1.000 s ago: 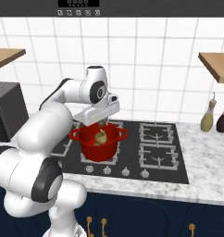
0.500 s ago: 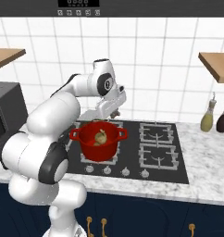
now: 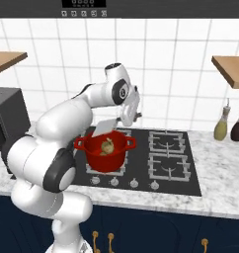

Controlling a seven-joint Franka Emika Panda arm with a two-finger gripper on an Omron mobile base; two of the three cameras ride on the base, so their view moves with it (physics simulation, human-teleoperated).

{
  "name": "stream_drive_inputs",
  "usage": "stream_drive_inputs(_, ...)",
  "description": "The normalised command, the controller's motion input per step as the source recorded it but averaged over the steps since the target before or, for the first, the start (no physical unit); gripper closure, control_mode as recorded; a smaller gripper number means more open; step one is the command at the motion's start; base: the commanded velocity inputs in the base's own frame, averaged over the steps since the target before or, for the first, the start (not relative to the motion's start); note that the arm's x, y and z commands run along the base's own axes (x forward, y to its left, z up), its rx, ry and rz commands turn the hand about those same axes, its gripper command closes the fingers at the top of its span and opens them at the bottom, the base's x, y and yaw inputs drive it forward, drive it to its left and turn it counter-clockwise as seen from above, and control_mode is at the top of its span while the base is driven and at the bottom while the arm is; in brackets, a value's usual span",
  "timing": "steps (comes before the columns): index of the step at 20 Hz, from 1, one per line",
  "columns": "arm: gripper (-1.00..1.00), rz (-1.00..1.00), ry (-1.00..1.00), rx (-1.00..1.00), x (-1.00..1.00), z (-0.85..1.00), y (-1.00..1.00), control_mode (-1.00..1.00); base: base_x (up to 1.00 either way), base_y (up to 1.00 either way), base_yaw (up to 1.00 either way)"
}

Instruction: Put the potato and onion in the pot. Retrieve the spatula and lightly stir the vegetables in the pot.

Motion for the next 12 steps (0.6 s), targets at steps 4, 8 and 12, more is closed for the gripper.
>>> stream_drive_inputs(4,1.00,0.29,0.07,-0.01,0.13,0.00,0.00,-1.00,0.00,0.00,0.00)
stream_drive_inputs(8,1.00,0.32,-0.10,0.00,0.16,0.00,0.01,-1.00,0.00,0.00,0.00)
stream_drive_inputs(12,1.00,0.26,-0.14,-0.04,0.33,0.00,0.00,-1.00,0.00,0.00,0.00)
